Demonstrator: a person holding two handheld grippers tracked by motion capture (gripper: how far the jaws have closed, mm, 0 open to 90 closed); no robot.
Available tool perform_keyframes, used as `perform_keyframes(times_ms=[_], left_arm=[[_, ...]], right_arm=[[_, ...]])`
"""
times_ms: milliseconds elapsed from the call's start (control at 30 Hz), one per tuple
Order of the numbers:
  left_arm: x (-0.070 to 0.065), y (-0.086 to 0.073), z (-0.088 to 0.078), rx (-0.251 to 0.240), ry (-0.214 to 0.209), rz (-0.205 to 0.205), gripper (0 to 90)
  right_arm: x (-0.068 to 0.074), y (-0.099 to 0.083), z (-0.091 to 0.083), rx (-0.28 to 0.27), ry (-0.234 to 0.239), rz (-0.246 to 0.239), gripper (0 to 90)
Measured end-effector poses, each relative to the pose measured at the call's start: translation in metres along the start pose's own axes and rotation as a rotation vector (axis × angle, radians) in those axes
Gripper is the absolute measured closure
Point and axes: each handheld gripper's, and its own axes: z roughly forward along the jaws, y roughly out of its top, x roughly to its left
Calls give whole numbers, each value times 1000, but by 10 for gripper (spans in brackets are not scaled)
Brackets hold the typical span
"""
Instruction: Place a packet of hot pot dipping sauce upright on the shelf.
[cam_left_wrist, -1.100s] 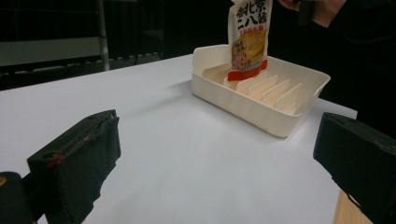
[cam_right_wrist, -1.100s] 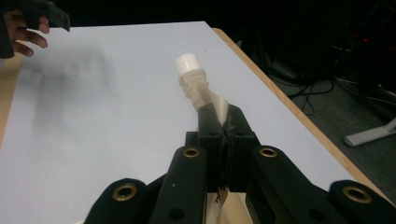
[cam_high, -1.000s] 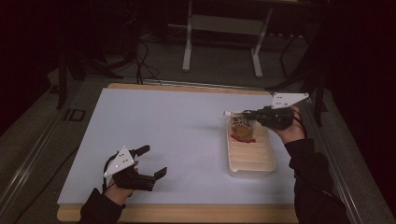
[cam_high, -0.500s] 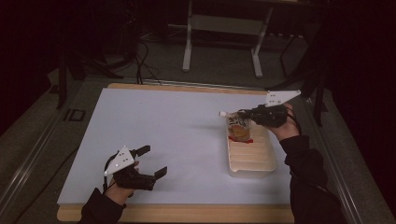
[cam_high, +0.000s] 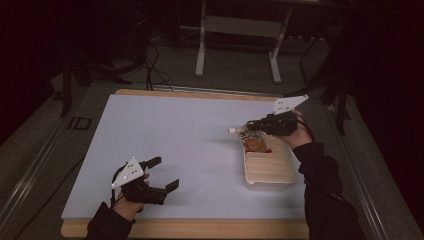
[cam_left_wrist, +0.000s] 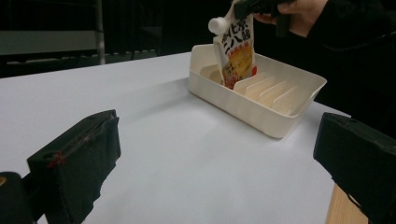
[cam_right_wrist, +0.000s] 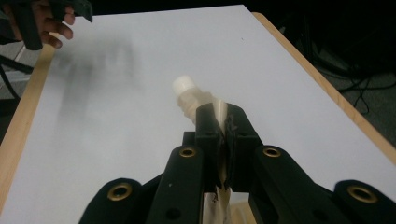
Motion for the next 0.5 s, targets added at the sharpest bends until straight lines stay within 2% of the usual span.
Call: perform_keyframes(times_ms=[33,100,333,367,433,500], left_arm=[[0,0,0,0,-1,-1,7],[0,0,0,-1,1,-2,7],[1,-1,1,5,3,-9,7],[1,-1,1,5,4,-9,7],[1,-1,1,5,4,-14,7],[1,-1,0,3,5,-13,7]], right_arm=[[0,-4,-1,-10,4,13,814],[0,-8,-3,-32,14,64,798],[6,-15,-13,-53,-17,75,782],[8,-14,-14,-51,-22,82,812],[12,-13,-18,-37,-64,70,851],[13,-17,-22,-43,-68,73,862]])
